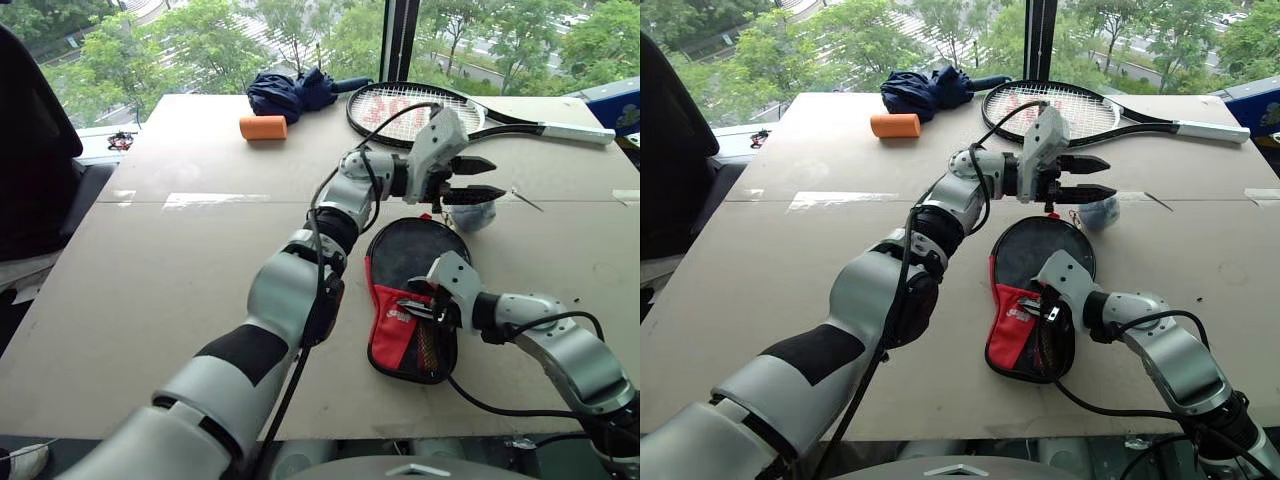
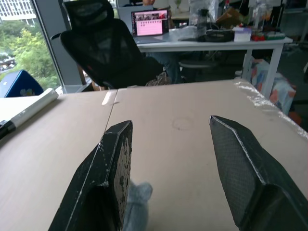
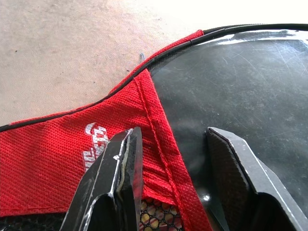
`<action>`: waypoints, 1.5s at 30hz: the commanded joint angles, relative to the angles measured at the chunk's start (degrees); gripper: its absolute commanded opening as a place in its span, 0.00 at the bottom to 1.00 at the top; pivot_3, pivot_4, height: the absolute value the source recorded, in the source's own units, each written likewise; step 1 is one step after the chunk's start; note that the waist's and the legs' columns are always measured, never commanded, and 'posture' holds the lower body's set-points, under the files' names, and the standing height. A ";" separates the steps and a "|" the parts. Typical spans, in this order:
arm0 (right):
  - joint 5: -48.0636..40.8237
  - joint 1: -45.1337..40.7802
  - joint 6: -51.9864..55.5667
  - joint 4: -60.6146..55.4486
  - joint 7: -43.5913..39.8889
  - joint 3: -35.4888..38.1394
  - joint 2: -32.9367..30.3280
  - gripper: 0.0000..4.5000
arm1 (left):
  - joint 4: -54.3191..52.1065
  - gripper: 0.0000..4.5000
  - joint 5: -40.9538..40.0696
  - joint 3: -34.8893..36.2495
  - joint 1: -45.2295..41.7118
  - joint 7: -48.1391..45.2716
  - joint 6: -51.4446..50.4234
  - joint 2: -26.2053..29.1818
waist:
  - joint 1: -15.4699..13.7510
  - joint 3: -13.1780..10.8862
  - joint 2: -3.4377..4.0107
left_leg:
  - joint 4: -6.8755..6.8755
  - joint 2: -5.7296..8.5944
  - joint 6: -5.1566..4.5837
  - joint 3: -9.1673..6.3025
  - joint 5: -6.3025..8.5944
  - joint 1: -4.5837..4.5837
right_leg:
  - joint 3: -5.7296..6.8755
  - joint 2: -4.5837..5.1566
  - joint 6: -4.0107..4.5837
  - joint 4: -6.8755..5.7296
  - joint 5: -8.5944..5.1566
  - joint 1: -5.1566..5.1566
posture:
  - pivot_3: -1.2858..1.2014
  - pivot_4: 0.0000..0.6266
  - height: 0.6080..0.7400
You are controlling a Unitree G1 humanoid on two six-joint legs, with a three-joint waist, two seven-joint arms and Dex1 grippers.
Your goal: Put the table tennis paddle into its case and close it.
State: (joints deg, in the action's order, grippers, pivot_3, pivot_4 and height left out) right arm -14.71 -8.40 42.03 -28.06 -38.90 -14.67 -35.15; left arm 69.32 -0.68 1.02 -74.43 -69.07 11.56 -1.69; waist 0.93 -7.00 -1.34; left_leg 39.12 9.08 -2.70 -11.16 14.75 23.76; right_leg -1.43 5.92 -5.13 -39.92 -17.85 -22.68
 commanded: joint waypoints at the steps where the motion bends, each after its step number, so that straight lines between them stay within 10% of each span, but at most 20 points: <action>1: -1.32 2.94 1.96 3.19 -2.39 -1.36 -0.94 0.46 | -4.73 0.56 1.36 -2.71 5.37 -0.73 -0.49 2.67 | -0.03 0.01 0.01 | 0.01 0.00 0.00 0.00 0.00 0.00 | -0.01 0.00 0.00 0.00 0.00 0.00 | 0.52 0.24 0.89; 13: -18.38 9.51 -6.77 -2.71 -14.59 24.41 -7.71 0.46 | -18.87 0.56 1.80 -9.11 19.92 -0.77 -4.33 5.48 | -0.80 -0.04 0.02 | 0.08 0.11 -0.01 -0.11 0.00 0.14 | 0.14 0.09 0.00 0.04 0.00 0.00 | 0.52 0.24 0.89; 23: -8.83 -12.34 -14.18 22.71 -3.68 26.06 -5.40 0.46 | -24.85 0.56 3.88 -15.83 25.18 1.33 -6.13 5.28 | -0.30 -0.08 0.09 | -0.01 0.05 -0.01 -0.03 0.00 0.10 | 0.06 0.09 0.01 0.04 0.00 -0.01 | 0.52 0.24 0.89; 30: 1.40 -27.02 -17.58 43.97 -1.85 18.45 -5.05 0.99 | -18.33 0.58 6.50 -17.96 25.35 5.43 -5.08 4.88 | -0.52 -0.06 0.28 | 0.06 0.09 -0.02 0.03 -0.01 0.07 | 0.02 0.12 0.00 0.00 0.00 -0.01 | 0.52 0.24 0.89; 37: -1.83 -32.89 -4.59 51.49 -5.62 18.24 -3.44 0.99 | -16.55 0.58 6.50 -18.40 24.91 5.77 -6.26 3.25 | -0.55 -0.04 0.30 | 0.10 0.10 -0.03 0.05 -0.01 0.09 | 0.01 0.15 0.00 -0.01 0.00 0.02 | 0.52 0.24 0.89; 45: -6.17 -28.51 2.65 43.06 -5.63 23.35 -6.10 0.26 | -15.56 0.58 7.64 -19.71 24.82 7.57 -7.91 2.85 | -0.87 -0.03 0.31 | 0.11 0.11 -0.03 0.03 -0.01 0.10 | 0.01 0.17 0.00 0.00 0.00 0.02 | 0.52 0.24 0.89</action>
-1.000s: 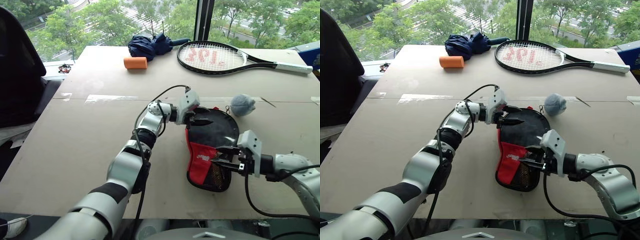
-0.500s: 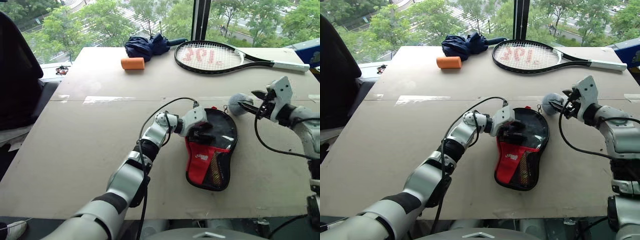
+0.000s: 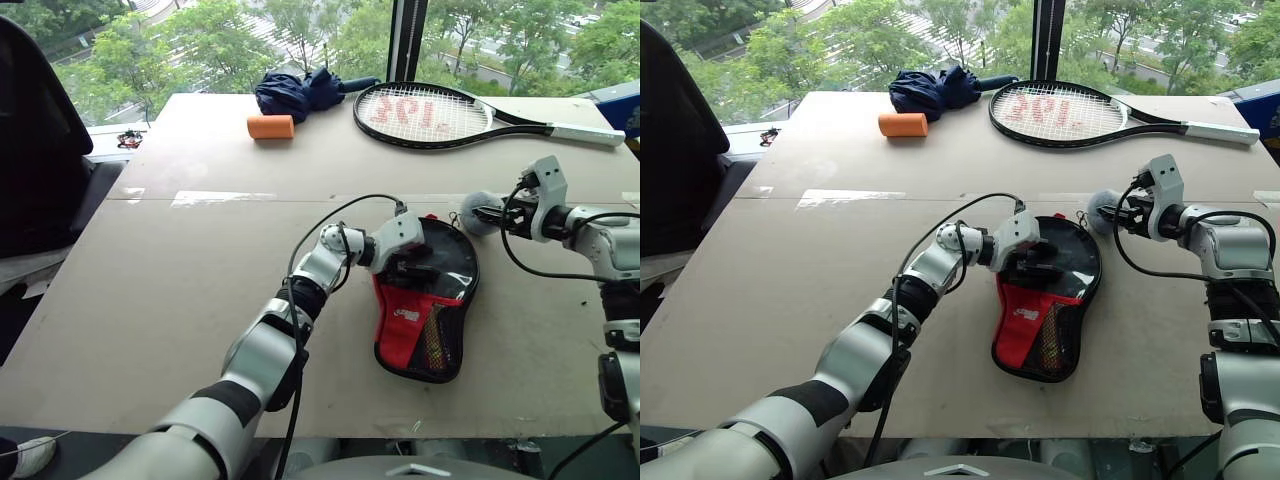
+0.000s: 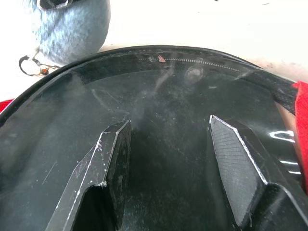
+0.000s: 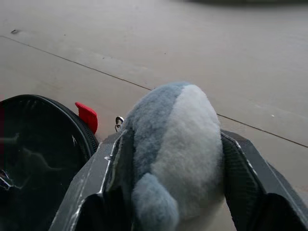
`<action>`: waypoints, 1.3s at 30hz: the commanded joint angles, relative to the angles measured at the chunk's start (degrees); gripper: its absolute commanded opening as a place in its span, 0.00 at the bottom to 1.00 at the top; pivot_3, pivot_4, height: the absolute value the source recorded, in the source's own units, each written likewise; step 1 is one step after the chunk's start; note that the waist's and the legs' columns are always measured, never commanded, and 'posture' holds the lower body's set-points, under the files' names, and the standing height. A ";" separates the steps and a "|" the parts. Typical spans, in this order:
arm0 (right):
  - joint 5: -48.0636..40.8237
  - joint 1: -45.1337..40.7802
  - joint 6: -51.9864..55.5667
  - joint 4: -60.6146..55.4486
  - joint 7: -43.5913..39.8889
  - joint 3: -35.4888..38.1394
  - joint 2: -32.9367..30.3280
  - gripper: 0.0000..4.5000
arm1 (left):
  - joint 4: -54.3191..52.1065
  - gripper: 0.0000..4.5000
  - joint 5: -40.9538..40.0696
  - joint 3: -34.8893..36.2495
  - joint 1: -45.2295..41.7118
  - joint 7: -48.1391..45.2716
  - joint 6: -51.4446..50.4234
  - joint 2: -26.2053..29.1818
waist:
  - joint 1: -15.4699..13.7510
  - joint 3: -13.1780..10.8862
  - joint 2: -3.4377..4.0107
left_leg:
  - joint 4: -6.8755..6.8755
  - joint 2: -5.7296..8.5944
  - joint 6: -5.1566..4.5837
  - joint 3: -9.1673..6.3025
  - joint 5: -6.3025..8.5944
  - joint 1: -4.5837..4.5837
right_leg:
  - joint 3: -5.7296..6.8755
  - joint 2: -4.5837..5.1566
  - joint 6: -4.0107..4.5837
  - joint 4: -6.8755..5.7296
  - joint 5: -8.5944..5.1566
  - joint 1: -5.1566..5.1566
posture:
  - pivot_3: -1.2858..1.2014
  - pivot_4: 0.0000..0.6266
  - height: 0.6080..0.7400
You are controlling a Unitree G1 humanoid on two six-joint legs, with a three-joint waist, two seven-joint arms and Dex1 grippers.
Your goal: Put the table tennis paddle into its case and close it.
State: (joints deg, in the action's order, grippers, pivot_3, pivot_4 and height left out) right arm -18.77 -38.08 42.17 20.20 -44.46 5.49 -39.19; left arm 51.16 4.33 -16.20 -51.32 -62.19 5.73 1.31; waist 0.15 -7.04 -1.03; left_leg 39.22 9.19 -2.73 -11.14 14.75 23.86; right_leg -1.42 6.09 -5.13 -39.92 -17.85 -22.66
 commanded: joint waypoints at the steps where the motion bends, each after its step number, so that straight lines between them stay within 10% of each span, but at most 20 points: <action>1: -3.72 3.03 4.75 -8.41 -0.46 4.59 -2.91 0.16 | 2.65 0.58 2.94 -2.81 1.90 0.95 -2.51 0.02 | -0.13 0.00 0.01 | 0.00 0.00 0.00 0.00 0.00 0.01 | 0.00 0.01 0.00 0.00 0.00 0.00 | 0.52 0.24 0.89; 3: -6.60 6.37 9.27 -14.30 -0.28 7.43 -4.18 0.01 | 2.76 0.58 3.40 -3.27 2.21 1.34 -3.26 0.33 | -0.35 0.02 0.03 | 0.01 0.01 0.00 0.00 0.00 0.01 | 0.00 0.00 0.00 0.01 0.00 0.00 | 0.52 0.24 0.89; 19: -32.10 46.54 26.47 -50.60 -15.99 28.63 -14.68 0.01 | -0.60 0.58 4.01 -5.94 3.81 1.60 -6.46 2.59 | -0.80 0.34 0.15 | -0.06 -0.05 -0.04 0.00 0.03 -0.12 | 0.05 -0.04 0.00 0.06 0.00 0.17 | 0.52 0.24 0.89; 28: -26.84 74.58 14.22 -63.70 -24.35 24.35 -15.78 0.01 | -2.05 0.58 3.49 -6.28 4.30 1.75 -7.70 2.72 | -0.96 0.41 0.11 | -0.09 -0.06 -0.10 -0.06 0.08 -0.16 | 0.16 -0.05 -0.03 0.21 -0.02 0.29 | 0.52 0.24 0.89; 39: -19.84 83.38 1.94 -62.08 -28.76 22.12 -18.32 0.01 | -2.34 0.58 2.80 -6.12 4.28 2.14 -8.42 2.67 | -1.00 0.58 -0.24 | -0.08 -0.07 -0.15 -0.17 0.12 -0.29 | 0.36 -0.05 -0.06 0.43 -0.04 0.57 | 0.52 0.24 0.89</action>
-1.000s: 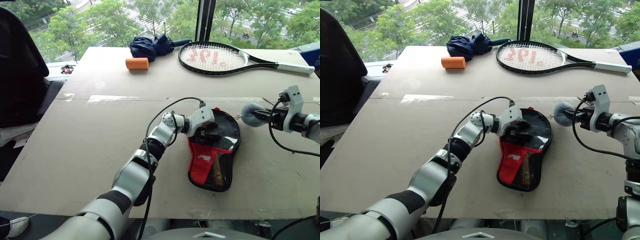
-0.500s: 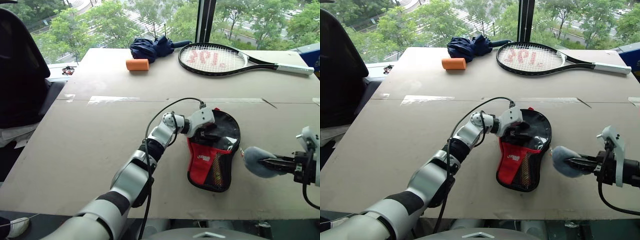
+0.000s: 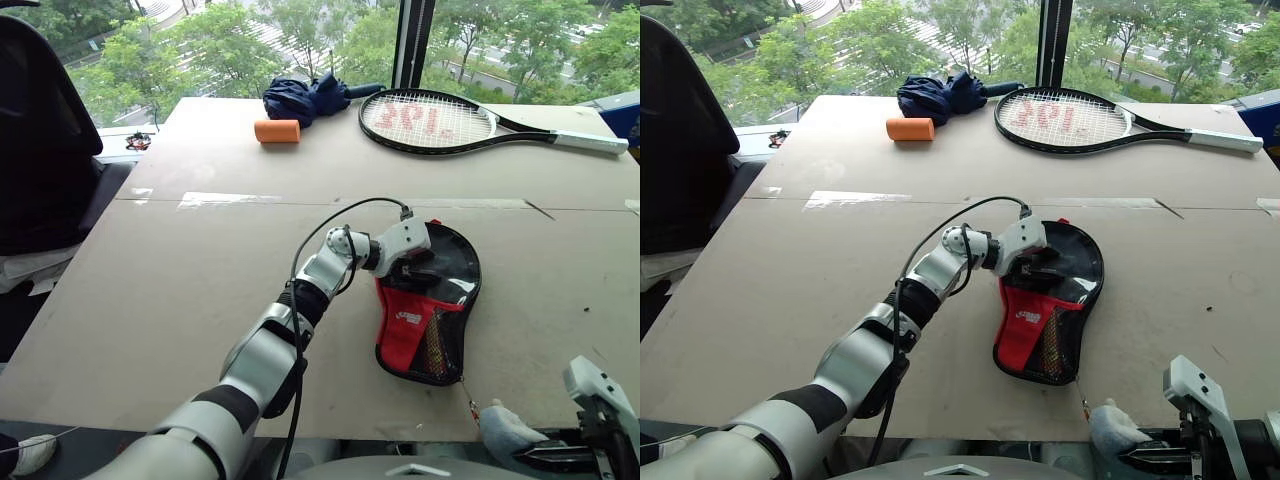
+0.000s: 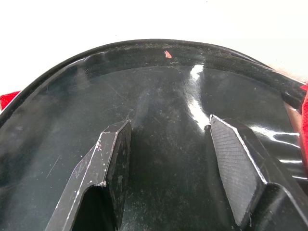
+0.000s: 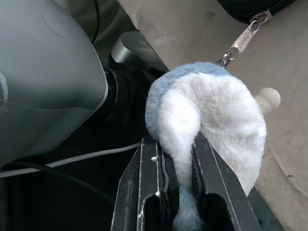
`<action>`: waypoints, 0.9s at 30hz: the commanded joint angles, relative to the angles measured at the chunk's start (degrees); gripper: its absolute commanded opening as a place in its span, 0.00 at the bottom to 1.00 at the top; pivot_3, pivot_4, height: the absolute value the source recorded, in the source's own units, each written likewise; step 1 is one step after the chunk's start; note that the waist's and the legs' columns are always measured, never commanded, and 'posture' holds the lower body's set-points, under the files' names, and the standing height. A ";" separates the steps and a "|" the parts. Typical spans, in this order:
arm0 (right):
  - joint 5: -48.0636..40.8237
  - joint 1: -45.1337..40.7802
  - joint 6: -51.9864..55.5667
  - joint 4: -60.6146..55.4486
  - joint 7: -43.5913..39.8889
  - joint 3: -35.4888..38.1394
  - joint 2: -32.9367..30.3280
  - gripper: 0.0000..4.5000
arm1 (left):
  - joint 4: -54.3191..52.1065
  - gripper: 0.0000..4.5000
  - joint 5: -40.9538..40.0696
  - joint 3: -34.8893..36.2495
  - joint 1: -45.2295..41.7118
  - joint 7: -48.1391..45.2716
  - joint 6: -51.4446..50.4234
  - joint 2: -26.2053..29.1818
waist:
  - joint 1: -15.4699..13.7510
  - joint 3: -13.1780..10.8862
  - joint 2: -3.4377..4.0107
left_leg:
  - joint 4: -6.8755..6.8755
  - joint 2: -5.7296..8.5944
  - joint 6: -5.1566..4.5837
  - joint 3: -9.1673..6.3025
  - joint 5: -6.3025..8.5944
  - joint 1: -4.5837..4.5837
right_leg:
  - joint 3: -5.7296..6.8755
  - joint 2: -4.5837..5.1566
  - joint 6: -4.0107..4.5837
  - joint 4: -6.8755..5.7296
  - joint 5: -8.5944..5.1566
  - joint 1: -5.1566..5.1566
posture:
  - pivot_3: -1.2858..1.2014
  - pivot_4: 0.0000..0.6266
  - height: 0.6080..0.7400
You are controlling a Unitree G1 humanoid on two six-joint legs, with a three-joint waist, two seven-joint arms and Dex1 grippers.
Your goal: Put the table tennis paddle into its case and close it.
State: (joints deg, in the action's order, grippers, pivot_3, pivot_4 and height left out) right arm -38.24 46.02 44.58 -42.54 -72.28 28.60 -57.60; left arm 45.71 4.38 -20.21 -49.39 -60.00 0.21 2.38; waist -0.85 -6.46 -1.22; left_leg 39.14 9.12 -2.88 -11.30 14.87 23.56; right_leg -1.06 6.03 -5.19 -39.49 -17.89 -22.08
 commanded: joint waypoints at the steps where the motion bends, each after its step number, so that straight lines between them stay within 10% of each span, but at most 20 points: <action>1: -0.56 -1.54 -0.56 1.27 -0.76 -0.61 -0.05 0.01 | 3.00 0.58 2.72 -2.12 2.41 -0.05 -2.98 1.61 | 0.00 0.00 -0.06 | 0.00 -0.01 0.00 -0.05 0.00 -0.03 | 0.06 0.00 0.00 0.06 0.00 0.09 | 0.52 0.24 0.89; 9: -3.47 -15.53 0.26 9.99 3.67 1.85 0.63 0.01 | 2.38 0.58 2.45 -2.05 2.73 0.05 -3.30 1.52 | 0.05 -0.10 -0.22 | -0.17 -0.03 -0.20 -0.09 0.13 -0.48 | 0.10 0.00 0.00 0.33 0.00 0.60 | 0.52 0.24 0.89; 19: -4.62 -30.80 2.44 20.10 10.24 1.46 2.00 0.99 | 0.84 0.58 1.87 -1.39 3.64 0.47 -3.34 1.91 | 0.01 -0.02 -0.08 | -0.33 -0.04 -0.05 -0.07 0.04 -0.52 | 0.07 0.01 0.00 0.48 0.01 0.63 | 0.52 0.24 0.89; 27: -3.31 -39.61 -6.78 34.81 10.54 5.02 6.51 0.99 | -15.41 0.58 -6.16 5.24 7.99 -0.56 -5.35 5.27 | 0.31 -0.09 0.03 | -0.48 -0.05 -0.06 0.03 0.04 -0.58 | -0.08 0.00 0.02 0.49 0.02 0.60 | 0.52 0.24 0.89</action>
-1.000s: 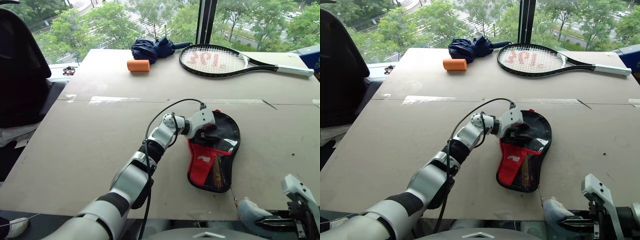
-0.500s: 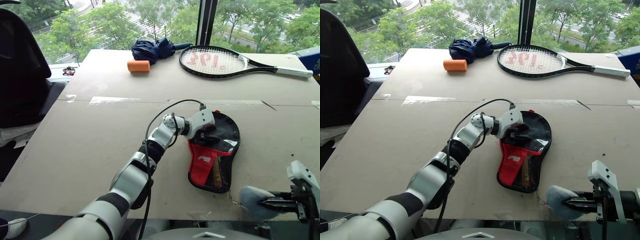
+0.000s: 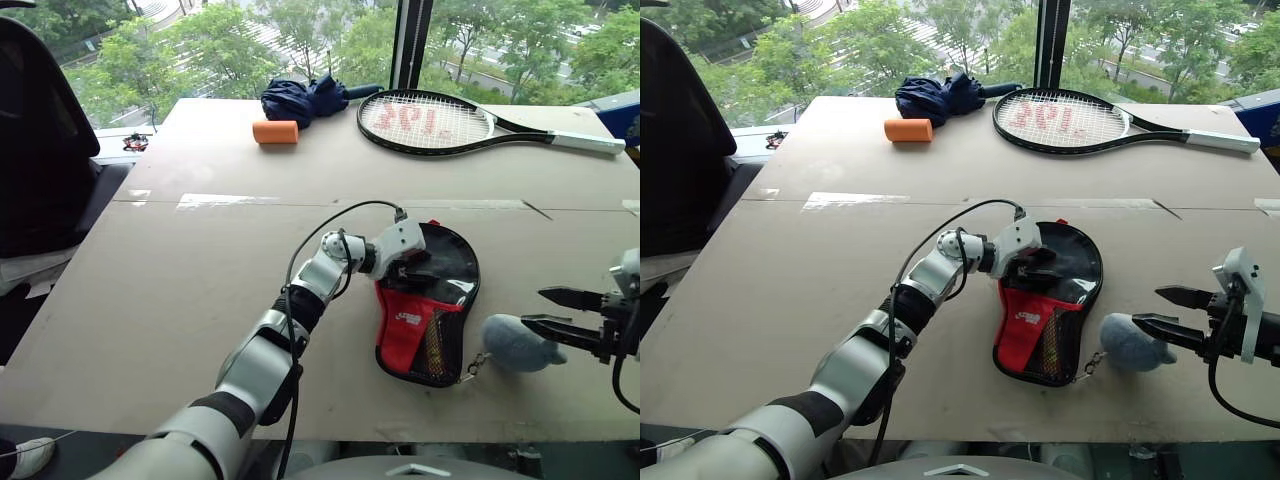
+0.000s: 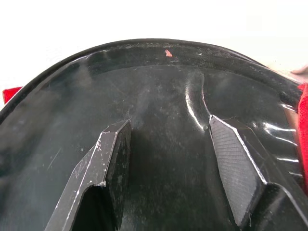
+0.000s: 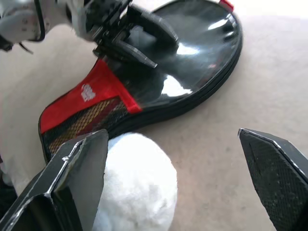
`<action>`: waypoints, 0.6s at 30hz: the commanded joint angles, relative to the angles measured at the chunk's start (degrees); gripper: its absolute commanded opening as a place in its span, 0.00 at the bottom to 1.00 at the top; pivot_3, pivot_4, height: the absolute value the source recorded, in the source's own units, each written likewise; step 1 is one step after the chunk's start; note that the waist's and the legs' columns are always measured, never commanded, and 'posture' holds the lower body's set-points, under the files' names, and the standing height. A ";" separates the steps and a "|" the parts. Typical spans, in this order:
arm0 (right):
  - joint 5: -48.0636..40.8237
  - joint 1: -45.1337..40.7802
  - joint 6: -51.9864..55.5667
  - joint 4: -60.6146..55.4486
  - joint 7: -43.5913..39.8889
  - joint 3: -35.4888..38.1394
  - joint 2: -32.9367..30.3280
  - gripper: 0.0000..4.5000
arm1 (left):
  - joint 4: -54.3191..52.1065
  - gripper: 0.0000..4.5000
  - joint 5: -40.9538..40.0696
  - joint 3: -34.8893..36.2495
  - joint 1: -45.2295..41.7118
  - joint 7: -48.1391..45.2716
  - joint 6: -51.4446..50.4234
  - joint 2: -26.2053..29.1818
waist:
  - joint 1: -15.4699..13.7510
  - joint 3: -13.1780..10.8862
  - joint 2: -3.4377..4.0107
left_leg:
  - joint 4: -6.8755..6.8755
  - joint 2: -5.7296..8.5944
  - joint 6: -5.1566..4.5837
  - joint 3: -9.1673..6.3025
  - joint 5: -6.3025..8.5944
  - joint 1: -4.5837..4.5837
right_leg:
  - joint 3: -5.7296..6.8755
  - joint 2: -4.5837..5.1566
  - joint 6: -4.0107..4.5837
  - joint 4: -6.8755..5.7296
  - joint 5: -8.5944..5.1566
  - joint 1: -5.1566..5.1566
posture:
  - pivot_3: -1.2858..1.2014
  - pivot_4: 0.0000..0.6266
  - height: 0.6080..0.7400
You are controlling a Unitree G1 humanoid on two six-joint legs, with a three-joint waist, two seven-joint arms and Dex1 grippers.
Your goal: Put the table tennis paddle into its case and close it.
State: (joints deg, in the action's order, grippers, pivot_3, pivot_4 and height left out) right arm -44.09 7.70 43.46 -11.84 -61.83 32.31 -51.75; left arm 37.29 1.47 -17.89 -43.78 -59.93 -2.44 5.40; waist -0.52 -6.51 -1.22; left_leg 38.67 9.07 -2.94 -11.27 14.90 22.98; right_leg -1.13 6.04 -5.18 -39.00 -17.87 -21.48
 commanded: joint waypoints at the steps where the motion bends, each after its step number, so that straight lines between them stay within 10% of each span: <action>1: 4.92 -1.57 -9.55 6.24 -0.72 0.40 1.01 0.99 | -12.17 0.58 -5.26 4.25 3.89 -1.19 -4.69 3.73 | -0.01 -0.08 0.07 | -0.04 0.00 0.00 0.01 0.00 0.01 | -0.02 0.00 0.00 0.01 0.00 -0.03 | 0.52 0.24 0.89; 10: 16.58 -6.32 -38.45 26.17 -9.39 -5.97 4.03 0.99 | -47.31 0.58 -15.94 14.19 24.21 -3.18 -19.85 22.70 | 0.46 -0.42 0.73 | -0.23 0.00 0.02 0.16 -0.02 -0.04 | -0.25 0.00 0.00 0.07 0.00 -0.17 | 0.52 0.24 0.89; 18: 18.01 -12.63 -45.27 41.22 -17.87 -9.95 3.37 0.99 | -58.27 0.58 -20.11 24.50 43.99 0.00 -22.53 32.73 | 0.67 -0.85 1.40 | -0.37 -0.08 0.02 0.24 -0.02 -0.21 | -0.36 -0.07 0.05 0.07 0.00 -0.14 | 0.52 0.24 0.89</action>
State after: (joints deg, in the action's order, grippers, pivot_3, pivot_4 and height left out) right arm -25.63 -3.74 -0.46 28.74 -78.18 21.80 -47.24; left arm -17.69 -16.91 4.63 -0.31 -60.53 -25.51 37.45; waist 0.15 -7.36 0.18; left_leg 38.30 8.99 -2.92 -11.01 14.89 22.77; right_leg -1.50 5.98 -5.12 -38.93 -17.87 -21.62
